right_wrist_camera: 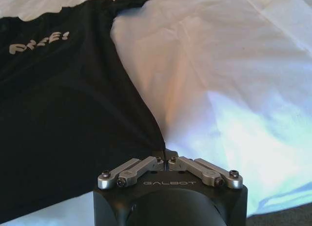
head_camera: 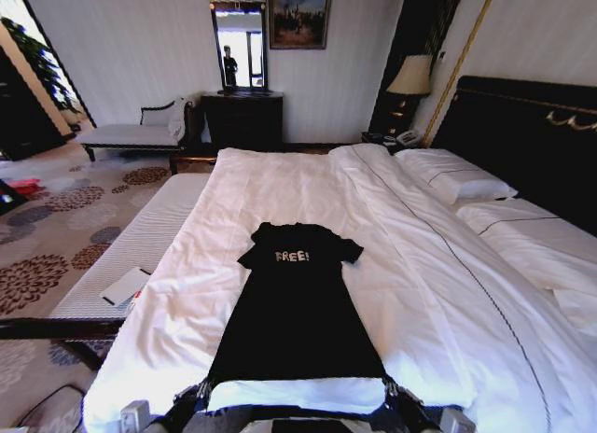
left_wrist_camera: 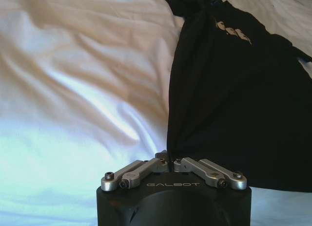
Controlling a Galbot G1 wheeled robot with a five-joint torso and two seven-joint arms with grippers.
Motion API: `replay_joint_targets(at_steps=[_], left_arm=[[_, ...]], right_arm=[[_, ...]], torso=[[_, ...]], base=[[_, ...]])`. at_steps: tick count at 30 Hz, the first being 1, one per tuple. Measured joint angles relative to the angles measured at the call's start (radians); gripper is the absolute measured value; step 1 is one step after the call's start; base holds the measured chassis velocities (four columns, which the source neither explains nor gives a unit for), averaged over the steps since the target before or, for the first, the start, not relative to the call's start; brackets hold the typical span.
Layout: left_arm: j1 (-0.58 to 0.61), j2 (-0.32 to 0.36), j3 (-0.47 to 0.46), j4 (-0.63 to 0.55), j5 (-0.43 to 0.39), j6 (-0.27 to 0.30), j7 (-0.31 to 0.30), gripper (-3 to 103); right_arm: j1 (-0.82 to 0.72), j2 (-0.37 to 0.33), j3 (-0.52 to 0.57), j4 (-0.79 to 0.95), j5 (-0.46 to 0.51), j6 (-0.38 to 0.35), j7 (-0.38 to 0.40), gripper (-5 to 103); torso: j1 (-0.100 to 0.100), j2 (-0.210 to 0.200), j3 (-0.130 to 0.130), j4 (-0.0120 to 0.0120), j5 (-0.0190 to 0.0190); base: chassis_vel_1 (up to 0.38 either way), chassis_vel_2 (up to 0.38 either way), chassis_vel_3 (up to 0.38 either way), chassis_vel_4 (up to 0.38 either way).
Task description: Fold the clothes on the bed.
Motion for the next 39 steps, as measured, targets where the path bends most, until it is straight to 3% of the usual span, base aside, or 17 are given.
replay_joint_targets(at_steps=[11, 19, 20, 22, 27, 28, 30, 31, 33, 34, 35, 37, 39], left_arm=[[0.045, -0.009, 0.003, 0.002, 0.021, -0.024, 0.004, 0], [-0.006, -0.026, 0.056, 0.053, 0.045, -0.027, -0.010, -2], [-0.010, -0.026, 0.061, 0.054, 0.045, -0.026, -0.014, 3], [-0.012, -0.026, 0.064, 0.053, 0.045, -0.025, -0.017, 3], [-0.028, -0.025, 0.078, 0.029, 0.054, -0.020, -0.029, 24], [-0.029, -0.024, 0.078, 0.021, 0.056, -0.019, -0.033, 30], [-0.032, -0.026, 0.073, 0.008, 0.062, -0.019, -0.038, 36], [-0.032, -0.026, 0.073, 0.008, 0.062, -0.019, -0.038, 36], [-0.039, -0.033, 0.059, 0.002, 0.076, -0.020, -0.042, 46], [-0.044, -0.039, 0.050, -0.001, 0.079, -0.021, -0.043, 52], [-0.054, -0.049, 0.033, -0.009, 0.079, -0.020, -0.044, 57], [-0.066, -0.057, 0.018, -0.018, 0.072, -0.019, -0.047, 57], [-0.097, -0.065, -0.006, -0.029, 0.065, -0.016, -0.061, 68]], right_arm=[[-0.038, 0.020, -0.004, 0.010, -0.016, 0.019, -0.003, 0], [-0.003, 0.025, -0.028, -0.023, -0.028, 0.021, 0.001, 0], [-0.001, 0.024, -0.029, -0.024, -0.031, 0.021, 0.001, -2], [0.000, 0.024, -0.029, -0.024, -0.032, 0.021, 0.001, -2], [-0.004, 0.020, -0.027, -0.016, -0.049, 0.026, 0.004, 19], [-0.007, 0.020, -0.026, -0.012, -0.051, 0.028, 0.006, 19], [-0.012, 0.020, -0.023, -0.007, -0.053, 0.032, 0.008, 31], [-0.012, 0.020, -0.023, -0.007, -0.053, 0.032, 0.008, 31], [-0.014, 0.020, -0.011, 0.000, -0.051, 0.037, 0.011, 41], [-0.014, 0.018, -0.002, 0.007, -0.046, 0.037, 0.014, 41], [-0.007, 0.011, 0.013, 0.020, -0.032, 0.036, 0.019, 47], [0.007, 0.002, 0.031, 0.035, -0.009, 0.026, 0.026, 52], [0.055, -0.030, 0.076, 0.060, 0.075, -0.013, 0.047, 63]], torso=[[0.000, 0.000, 0.000, -0.0001, 0.0000], [0.000, 0.000, 0.000, 0.0000, 0.0000], [0.000, 0.000, 0.000, -0.0001, 0.0000], [0.000, 0.000, 0.000, 0.0000, 0.0000], [0.000, 0.000, 0.000, 0.0000, 0.0000], [0.000, 0.000, 0.000, 0.0000, 0.0001], [0.000, 0.000, 0.000, 0.0000, 0.0001], [0.000, 0.000, 0.000, 0.0000, 0.0001], [0.000, 0.000, 0.000, -0.0001, 0.0000], [0.000, 0.000, 0.000, -0.0001, 0.0001], [0.000, 0.000, 0.000, -0.0002, 0.0000], [0.000, 0.000, 0.000, -0.0001, 0.0000], [0.000, 0.000, 0.000, -0.0002, 0.0000]], base=[[0.000, 0.000, 0.000, 0.000], [0.000, 0.000, 0.000, 0.000], [0.000, 0.000, 0.000, 0.000], [0.000, 0.000, 0.000, 0.000], [0.000, 0.000, 0.000, 0.000], [0.000, 0.000, 0.000, 0.000], [0.000, 0.000, 0.000, 0.000], [0.000, 0.000, 0.000, 0.000], [0.000, 0.000, 0.000, 0.000], [0.000, 0.000, 0.000, 0.000], [0.000, 0.000, 0.000, 0.000], [0.000, 0.000, 0.000, 0.000], [0.000, 0.000, 0.000, 0.000]])
